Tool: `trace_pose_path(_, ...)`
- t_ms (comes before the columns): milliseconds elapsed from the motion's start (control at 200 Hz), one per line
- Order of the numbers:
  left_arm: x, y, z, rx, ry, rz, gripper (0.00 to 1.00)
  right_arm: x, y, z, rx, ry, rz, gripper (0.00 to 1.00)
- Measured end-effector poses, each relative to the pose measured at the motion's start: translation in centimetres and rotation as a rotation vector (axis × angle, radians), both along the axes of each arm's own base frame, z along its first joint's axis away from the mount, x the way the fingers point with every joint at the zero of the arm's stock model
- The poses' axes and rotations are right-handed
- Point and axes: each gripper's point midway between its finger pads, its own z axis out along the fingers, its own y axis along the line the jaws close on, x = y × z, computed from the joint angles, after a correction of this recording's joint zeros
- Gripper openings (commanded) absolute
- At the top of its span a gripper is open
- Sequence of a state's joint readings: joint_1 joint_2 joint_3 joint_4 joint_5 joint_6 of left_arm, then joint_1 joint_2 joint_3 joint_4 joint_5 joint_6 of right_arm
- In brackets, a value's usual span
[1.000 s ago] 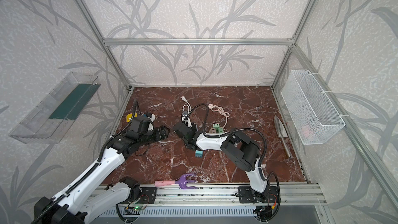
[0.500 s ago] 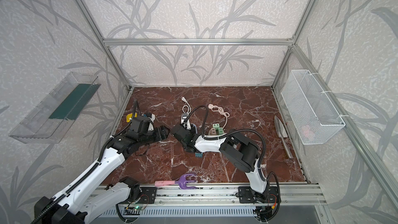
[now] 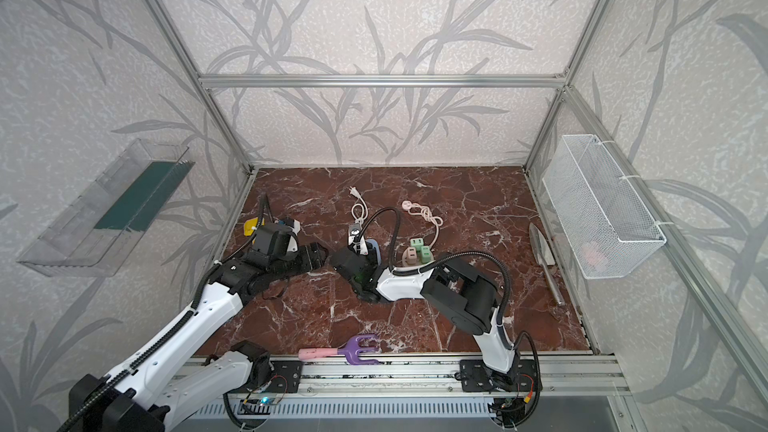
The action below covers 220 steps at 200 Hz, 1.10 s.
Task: Insert the plug
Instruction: 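Lower and press the teal charger into the blue strip socket with the right gripper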
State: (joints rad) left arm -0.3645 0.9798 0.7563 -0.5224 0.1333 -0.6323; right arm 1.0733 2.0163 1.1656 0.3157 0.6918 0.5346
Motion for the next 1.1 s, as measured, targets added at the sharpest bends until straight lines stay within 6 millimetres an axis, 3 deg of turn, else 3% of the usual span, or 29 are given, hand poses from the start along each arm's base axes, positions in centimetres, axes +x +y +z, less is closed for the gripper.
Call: trace_pose_path(1100,0.1,-0.4,-1.2,-0.016,0.03,0.002,0.82,0.1,0.9,-1.6,-0.084,0.112,0.035,0.0)
